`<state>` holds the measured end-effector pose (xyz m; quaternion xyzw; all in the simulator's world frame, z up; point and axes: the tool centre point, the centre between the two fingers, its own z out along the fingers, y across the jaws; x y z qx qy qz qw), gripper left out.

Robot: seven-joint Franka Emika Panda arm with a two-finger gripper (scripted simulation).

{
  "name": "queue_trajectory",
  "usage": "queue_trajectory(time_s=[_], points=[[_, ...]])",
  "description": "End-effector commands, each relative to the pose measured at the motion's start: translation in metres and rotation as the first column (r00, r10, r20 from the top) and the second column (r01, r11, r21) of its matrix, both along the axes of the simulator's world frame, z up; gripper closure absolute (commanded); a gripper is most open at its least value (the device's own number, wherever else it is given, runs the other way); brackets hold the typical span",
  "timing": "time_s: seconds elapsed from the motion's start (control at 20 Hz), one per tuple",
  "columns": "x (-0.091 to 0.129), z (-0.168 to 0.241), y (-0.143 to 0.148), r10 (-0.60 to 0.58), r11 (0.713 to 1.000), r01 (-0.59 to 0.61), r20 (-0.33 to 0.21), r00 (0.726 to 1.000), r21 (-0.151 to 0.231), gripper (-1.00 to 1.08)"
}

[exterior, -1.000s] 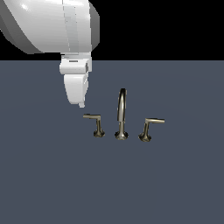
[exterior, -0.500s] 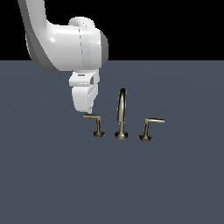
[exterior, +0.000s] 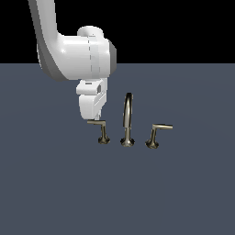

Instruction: Turn on the faucet by rotating a designated handle.

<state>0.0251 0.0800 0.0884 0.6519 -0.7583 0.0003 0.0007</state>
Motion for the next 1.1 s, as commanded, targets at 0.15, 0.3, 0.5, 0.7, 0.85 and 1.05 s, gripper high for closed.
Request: queue_trajectory(time_s=[0.15,0.3,0.5,0.7,0.85,1.05], points=[[-0.001,0.003,0.001,0.01,1.0,-0.01,0.001,1.0,0.001,1.08],[-0.001,0.003,0.001,0.01,1.0,-0.01,0.001,1.0,0.001,1.08],[-0.011,0.003,0.008,0.009,1.0,-0.009,0.001,1.0,0.001,1.08],[-0.024,0.003,0.018,0.01,1.0,-0.01,0.001,1.0,0.001,1.08],[-0.035,0.003,0.026,0.01,1.0,-0.01,0.001,1.0,0.001,1.08],[-0.033,0.003,0.018,0.0,1.0,0.0,0.008,1.0,0.002,1.08]])
